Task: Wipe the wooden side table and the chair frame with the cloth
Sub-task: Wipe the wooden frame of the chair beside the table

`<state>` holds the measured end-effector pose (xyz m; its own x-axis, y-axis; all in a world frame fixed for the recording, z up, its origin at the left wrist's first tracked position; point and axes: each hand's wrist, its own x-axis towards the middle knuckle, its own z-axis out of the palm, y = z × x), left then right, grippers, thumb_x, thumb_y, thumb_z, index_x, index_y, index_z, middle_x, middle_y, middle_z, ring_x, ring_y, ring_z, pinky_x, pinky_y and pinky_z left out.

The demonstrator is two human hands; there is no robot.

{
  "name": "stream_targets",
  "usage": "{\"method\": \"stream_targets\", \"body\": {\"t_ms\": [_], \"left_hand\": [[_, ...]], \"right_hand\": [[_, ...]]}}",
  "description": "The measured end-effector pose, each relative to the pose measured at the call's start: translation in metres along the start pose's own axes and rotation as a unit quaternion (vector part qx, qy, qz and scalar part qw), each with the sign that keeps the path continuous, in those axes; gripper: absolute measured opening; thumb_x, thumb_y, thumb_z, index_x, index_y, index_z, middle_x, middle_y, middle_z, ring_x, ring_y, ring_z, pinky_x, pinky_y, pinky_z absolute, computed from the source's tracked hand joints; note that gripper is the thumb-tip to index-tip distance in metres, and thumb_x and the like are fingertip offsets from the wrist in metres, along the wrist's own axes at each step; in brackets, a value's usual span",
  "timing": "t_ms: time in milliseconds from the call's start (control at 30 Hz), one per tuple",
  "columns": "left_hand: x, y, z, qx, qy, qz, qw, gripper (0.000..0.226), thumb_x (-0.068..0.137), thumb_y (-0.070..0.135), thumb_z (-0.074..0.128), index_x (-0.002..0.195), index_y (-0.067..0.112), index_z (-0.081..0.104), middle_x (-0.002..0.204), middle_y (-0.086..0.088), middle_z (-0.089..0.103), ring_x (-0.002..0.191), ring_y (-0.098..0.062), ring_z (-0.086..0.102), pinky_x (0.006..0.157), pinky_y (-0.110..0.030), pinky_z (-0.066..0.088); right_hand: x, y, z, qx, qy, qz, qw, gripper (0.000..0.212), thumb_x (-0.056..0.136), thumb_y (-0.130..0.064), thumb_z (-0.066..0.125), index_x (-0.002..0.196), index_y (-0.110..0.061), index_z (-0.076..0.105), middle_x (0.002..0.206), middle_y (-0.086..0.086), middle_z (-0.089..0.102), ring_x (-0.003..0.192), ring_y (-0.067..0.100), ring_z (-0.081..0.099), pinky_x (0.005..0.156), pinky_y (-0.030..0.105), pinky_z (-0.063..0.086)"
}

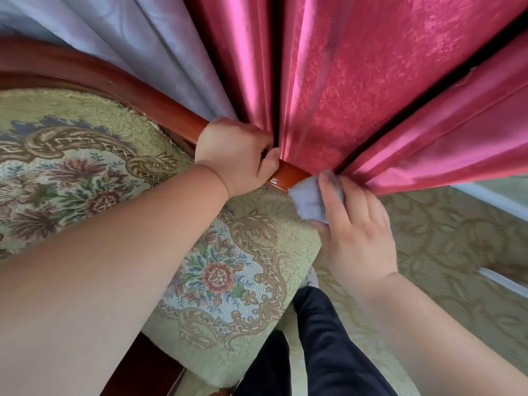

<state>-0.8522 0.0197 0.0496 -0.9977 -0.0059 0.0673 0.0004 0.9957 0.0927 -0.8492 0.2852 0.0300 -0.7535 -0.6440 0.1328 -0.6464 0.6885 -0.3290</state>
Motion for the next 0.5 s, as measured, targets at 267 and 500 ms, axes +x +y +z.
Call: {"method": "stream_targets", "body": {"t_ms": [267, 500], "left_hand": [[-0.001, -0.002, 0.005, -0.013, 0.014, -0.006, 1.0, 0.044, 0.092, 0.047, 0.041, 0.08, 0.022, 0.074, 0.07, -0.002, 0.068, 0.064, -0.036, 0.061, 0.068, -0.034, 0.028], [-0.001, -0.001, 0.006, -0.001, 0.025, -0.007, 1.0, 0.039, 0.091, 0.046, 0.044, 0.076, 0.021, 0.07, 0.068, -0.003, 0.066, 0.063, -0.036, 0.06, 0.067, -0.035, 0.024]], "right_hand": [[-0.036, -0.003, -0.003, 0.158, -0.093, 0.218, 0.959, 0.083, 0.101, -0.043, 0.043, 0.162, -0.009, 0.001, 0.143, 0.025, 0.046, 0.129, 0.04, 0.049, 0.108, 0.047, 0.045], [-0.028, -0.012, 0.004, 0.1, -0.03, 0.183, 0.978, 0.069, 0.101, -0.016, 0.044, 0.16, -0.003, 0.011, 0.153, 0.039, 0.027, 0.14, 0.056, 0.034, 0.112, 0.065, 0.04]]}}
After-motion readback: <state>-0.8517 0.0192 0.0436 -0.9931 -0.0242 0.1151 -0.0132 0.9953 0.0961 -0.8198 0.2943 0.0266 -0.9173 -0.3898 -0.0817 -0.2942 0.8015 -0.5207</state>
